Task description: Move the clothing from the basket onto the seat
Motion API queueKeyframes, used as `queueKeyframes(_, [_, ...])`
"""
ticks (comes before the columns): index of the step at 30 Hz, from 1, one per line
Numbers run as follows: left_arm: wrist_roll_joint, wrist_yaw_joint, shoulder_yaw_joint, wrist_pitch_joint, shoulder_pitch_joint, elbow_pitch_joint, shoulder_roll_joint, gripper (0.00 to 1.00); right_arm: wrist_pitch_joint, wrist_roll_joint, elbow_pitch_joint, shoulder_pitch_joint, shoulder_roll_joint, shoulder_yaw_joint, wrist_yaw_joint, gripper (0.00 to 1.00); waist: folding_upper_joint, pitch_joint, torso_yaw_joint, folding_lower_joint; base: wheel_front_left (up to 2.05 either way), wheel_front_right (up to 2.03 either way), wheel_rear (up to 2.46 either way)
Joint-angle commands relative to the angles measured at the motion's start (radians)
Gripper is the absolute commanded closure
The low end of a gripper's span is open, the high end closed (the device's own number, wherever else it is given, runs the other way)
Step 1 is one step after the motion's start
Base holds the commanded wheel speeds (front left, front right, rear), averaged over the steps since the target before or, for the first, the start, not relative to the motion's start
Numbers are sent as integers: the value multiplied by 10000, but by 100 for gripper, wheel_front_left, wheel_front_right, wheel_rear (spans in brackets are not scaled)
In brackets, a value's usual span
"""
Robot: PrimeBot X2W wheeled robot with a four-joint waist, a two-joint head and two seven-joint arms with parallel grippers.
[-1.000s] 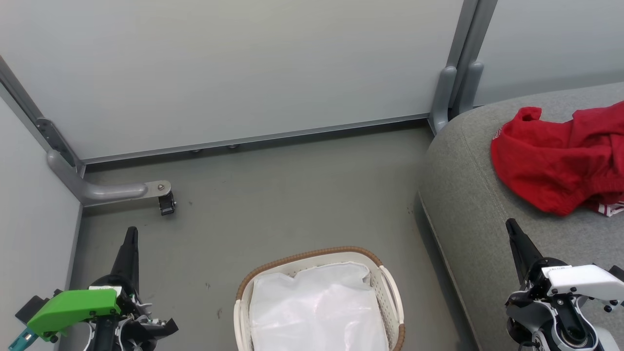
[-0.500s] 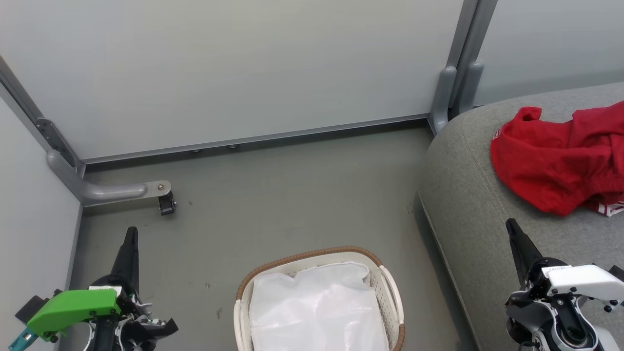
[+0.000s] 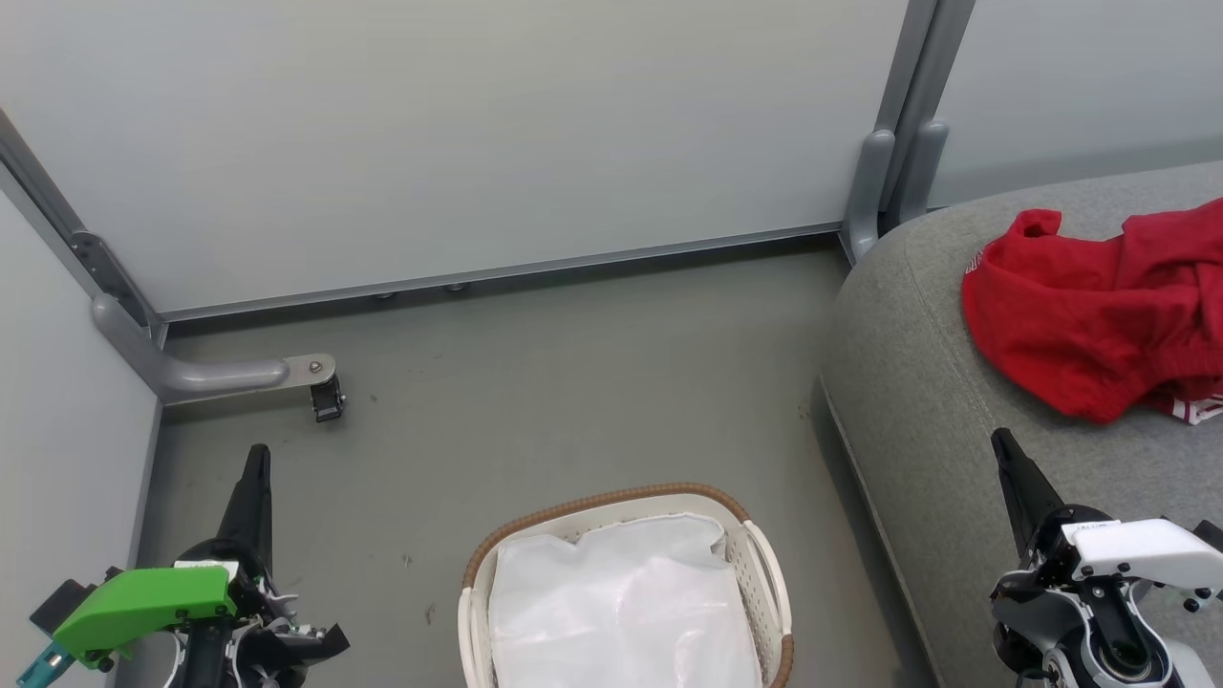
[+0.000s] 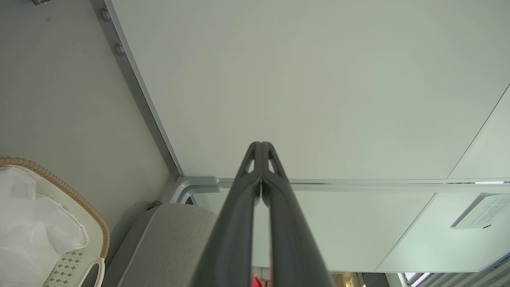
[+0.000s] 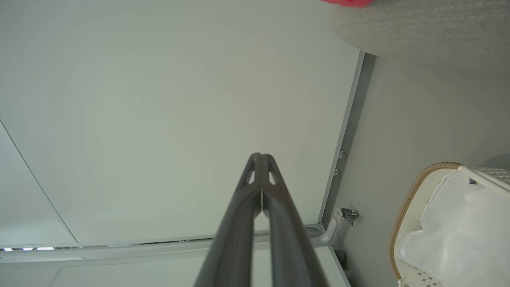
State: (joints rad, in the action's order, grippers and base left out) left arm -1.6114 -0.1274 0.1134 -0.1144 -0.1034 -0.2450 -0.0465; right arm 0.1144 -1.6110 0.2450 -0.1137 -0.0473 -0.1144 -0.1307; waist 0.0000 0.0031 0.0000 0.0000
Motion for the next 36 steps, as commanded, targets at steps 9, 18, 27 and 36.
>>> queueKeyframes(9, [-32, -66, 21, -29, -112, 16, -70, 100, 28, -38, -30, 106, -55, -15, 0, 100, 0, 0, 0, 0, 0, 0, 0])
queueKeyframes(18, [-32, -65, 21, -29, -112, 17, -70, 100, 28, -38, -30, 106, -55, -15, 0, 100, 0, 0, 0, 0, 0, 0, 0])
queueKeyframes(27, [-32, -67, 21, -29, -112, 17, -70, 100, 28, -39, -30, 107, -55, -15, 1, 100, 0, 0, 0, 0, 0, 0, 0])
queueKeyframes(36, [-32, -65, 21, -28, -112, 17, -70, 100, 27, -39, -30, 107, -56, -14, 0, 100, 0, 0, 0, 0, 0, 0, 0])
